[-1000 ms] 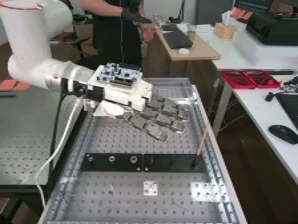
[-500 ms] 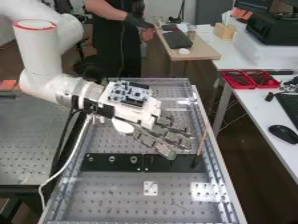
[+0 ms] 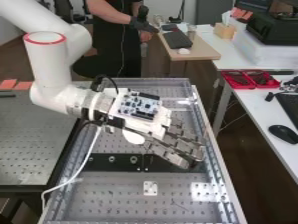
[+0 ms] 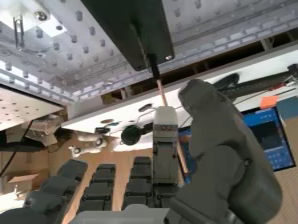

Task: Grab the drill bit and place it in the clear container

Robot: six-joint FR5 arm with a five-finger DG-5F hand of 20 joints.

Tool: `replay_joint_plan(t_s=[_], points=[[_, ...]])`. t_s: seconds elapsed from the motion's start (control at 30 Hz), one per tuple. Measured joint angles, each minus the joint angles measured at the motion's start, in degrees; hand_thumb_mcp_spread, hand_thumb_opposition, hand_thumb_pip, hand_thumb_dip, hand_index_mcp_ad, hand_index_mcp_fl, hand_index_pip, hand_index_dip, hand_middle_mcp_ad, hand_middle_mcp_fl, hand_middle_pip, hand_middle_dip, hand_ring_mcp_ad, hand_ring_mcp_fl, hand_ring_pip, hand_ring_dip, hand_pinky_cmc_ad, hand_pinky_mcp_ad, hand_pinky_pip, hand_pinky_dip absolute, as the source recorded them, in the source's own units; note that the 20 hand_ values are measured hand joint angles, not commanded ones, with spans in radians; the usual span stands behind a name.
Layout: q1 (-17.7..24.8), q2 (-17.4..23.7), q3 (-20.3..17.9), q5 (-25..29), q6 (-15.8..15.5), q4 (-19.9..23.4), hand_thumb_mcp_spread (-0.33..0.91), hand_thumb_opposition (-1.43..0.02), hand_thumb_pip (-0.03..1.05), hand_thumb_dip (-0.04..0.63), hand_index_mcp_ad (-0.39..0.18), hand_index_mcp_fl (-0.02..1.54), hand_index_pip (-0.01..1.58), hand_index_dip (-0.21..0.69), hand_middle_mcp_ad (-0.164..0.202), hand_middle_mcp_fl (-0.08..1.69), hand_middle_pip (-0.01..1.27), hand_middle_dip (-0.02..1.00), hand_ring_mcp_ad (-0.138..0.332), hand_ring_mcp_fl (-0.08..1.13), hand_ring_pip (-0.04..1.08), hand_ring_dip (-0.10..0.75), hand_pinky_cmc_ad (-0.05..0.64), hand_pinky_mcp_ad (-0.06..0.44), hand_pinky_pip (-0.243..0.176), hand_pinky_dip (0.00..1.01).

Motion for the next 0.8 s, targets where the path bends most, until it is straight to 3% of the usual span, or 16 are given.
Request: replay_joint_plan(t_s=[0.23,0.8], points=[[-0.63,-1.36,0.84,-0.71,0.01,1.36,0.42,-0.88,0.68,0.283,0.014,0.02,1.49,0.367,0.01,0.05,0.14,0.1,0.129,0.0,0.07,0.002,0.281,0.162,-0.105,0.19],[-2.06,-5.34,3.59,-2.86,0.18,3.12,0.46,-0.88,0.62,0.283,0.014,0.1,1.5,0.363,0.012,0.14,0.14,0.12,0.129,0.0,0.09,0.002,0.281,0.147,-0.089,0.18]])
